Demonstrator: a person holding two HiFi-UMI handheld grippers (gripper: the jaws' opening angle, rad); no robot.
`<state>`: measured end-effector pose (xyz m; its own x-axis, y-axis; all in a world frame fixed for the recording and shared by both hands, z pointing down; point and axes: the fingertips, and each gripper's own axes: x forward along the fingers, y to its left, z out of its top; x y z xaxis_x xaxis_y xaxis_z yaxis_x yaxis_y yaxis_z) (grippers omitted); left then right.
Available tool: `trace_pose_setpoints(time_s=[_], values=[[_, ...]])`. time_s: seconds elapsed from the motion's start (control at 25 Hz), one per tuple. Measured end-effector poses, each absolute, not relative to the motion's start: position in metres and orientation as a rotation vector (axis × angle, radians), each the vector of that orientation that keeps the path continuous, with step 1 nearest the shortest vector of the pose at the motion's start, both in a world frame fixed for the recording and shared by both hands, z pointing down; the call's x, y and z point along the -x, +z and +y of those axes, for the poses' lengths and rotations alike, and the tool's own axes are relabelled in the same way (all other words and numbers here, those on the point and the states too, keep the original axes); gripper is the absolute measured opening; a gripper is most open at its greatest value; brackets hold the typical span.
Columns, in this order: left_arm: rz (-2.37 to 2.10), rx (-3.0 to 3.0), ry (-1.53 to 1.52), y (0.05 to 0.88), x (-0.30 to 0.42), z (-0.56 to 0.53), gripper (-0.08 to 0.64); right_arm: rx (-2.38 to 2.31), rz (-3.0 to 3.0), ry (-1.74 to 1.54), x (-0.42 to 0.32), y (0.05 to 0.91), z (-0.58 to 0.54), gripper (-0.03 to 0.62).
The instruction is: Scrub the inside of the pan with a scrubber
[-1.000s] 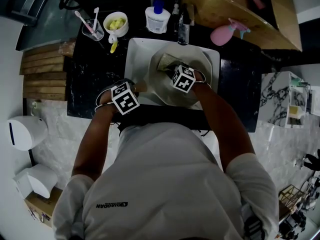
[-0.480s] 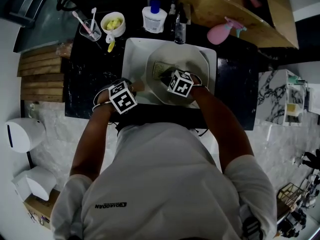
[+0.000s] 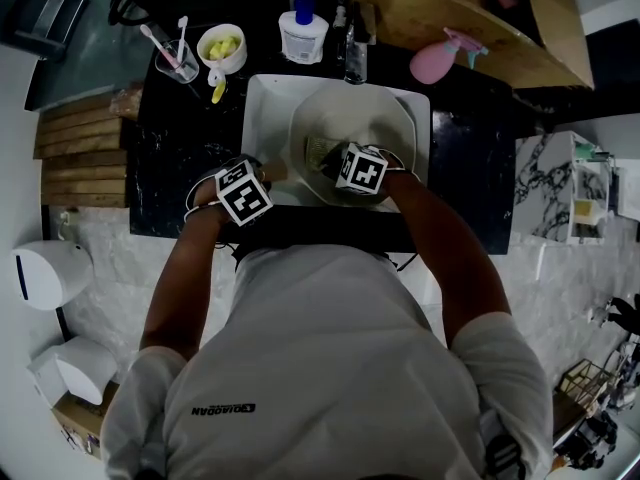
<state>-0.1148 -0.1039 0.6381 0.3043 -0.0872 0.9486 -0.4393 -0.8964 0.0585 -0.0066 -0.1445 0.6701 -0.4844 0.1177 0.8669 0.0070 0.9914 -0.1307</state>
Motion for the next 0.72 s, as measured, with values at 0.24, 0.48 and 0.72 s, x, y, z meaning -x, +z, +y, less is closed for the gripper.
trace_pose_setpoints(time_s=[0.24,0.48,0.72], values=[[-0.475,-2.268,1.618,0.639,0.115,-0.104,0.141,0.143,-2.060,0.177,-0.002,0.677,-0.131,0.071],[-0.476,-2.265,1.621,0.638,0.115,-0.104,0.141,0.194,-2.025,0.242,-0.010,0.676,-0.118,0.071],[-0.477,-2.269,1.618,0.638,0.114,-0.104,0.141,0.240,-1.989,0.260,-0.016,0.675,-0.111,0.071]])
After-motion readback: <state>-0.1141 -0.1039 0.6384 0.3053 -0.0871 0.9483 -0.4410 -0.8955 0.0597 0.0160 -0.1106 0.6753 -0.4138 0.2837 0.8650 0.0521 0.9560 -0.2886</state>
